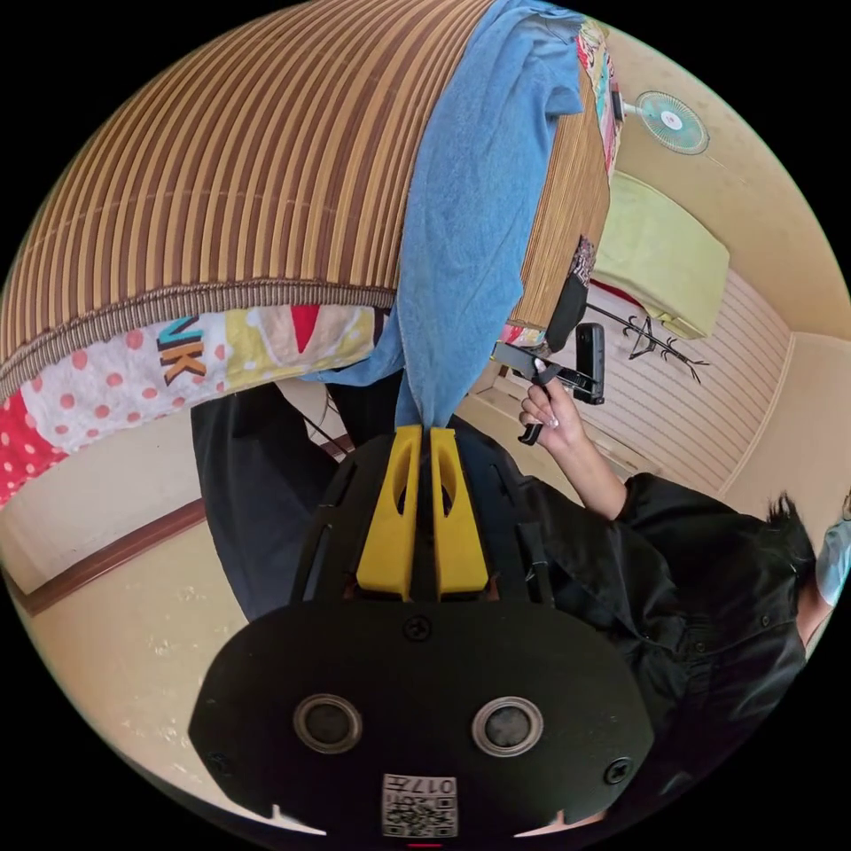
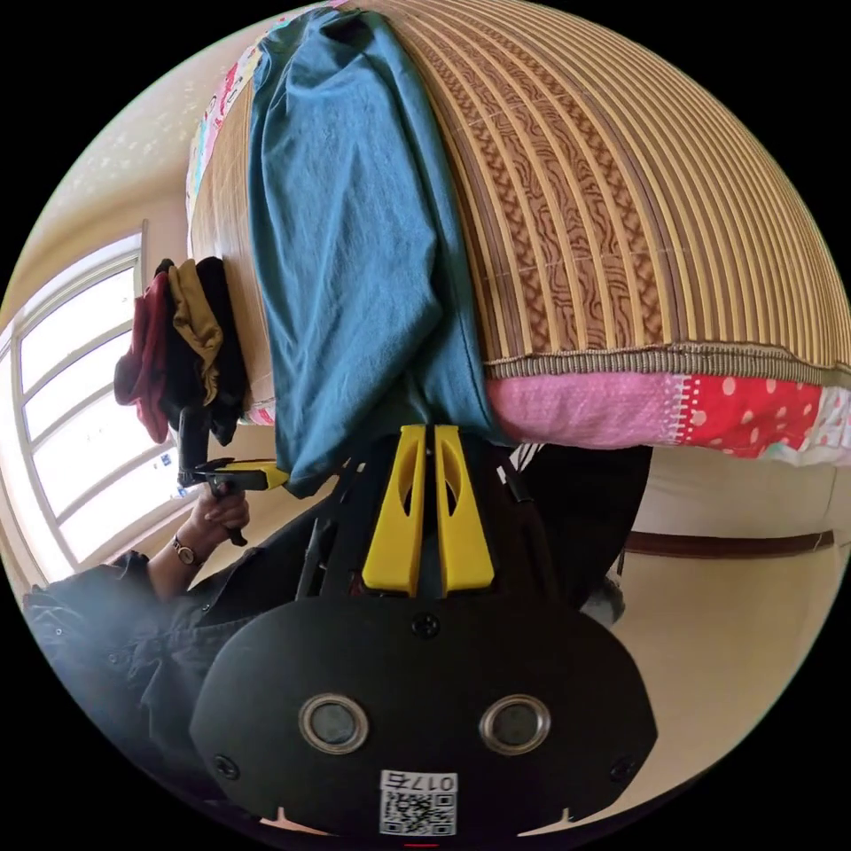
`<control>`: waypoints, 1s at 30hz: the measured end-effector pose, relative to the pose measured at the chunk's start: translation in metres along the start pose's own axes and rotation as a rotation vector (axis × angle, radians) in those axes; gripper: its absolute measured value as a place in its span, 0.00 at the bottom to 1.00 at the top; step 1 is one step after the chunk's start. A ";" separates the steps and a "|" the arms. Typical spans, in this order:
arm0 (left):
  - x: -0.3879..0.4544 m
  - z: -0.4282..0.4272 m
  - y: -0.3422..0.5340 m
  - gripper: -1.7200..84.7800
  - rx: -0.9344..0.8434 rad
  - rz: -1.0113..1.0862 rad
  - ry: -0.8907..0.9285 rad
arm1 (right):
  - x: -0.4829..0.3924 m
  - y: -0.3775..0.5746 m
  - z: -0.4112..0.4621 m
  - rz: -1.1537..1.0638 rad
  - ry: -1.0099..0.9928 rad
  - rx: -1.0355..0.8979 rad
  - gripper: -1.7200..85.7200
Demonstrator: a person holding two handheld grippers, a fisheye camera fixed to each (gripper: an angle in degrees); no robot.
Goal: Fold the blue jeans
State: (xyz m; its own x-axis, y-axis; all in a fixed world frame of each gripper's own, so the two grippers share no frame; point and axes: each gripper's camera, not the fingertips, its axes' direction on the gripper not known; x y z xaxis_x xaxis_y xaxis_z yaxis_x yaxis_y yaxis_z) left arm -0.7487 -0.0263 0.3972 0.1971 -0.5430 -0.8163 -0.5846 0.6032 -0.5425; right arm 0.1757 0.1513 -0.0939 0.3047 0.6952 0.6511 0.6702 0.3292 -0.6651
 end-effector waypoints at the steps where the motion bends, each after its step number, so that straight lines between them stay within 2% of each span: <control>1: 0.003 0.000 0.002 0.01 -0.007 0.000 0.011 | 0.001 0.005 -0.008 0.011 -0.007 0.006 0.05; 5: 0.023 -0.002 0.017 0.01 -0.029 0.126 0.089 | -0.008 0.039 -0.029 -0.021 0.127 -0.047 0.04; 9: 0.028 0.005 0.027 0.01 -0.020 0.129 0.028 | -0.015 0.063 -0.027 -0.029 0.143 -0.101 0.03; 13: 0.037 0.040 0.027 0.01 -0.089 0.145 -0.008 | -0.028 0.074 -0.021 -0.070 0.342 -0.160 0.03; 17: 0.050 0.069 0.022 0.02 -0.111 0.158 -0.181 | -0.015 0.061 -0.004 -0.009 0.321 -0.239 0.03; 21: 0.035 0.092 0.014 0.03 -0.122 0.058 -0.164 | -0.001 0.043 0.007 0.012 0.351 -0.287 0.04; 23: 0.033 0.094 0.014 0.05 -0.119 0.038 -0.173 | 0.007 0.034 -0.012 0.061 0.265 -0.251 0.05; 27: 0.049 0.068 0.019 0.11 -0.094 0.100 -0.266 | 0.007 0.016 -0.063 0.057 0.252 -0.145 0.09; 30: 0.086 0.030 0.012 0.12 0.036 0.180 -0.254 | 0.007 -0.008 -0.110 -0.021 0.138 0.005 0.11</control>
State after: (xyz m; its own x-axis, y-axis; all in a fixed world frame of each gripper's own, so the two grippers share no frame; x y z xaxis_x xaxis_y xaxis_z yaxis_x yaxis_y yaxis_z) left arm -0.7151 -0.0486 0.3145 0.2860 -0.2645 -0.9210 -0.6009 0.6991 -0.3874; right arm 0.2471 0.0834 -0.0434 0.3813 0.5933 0.7089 0.6739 0.3464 -0.6525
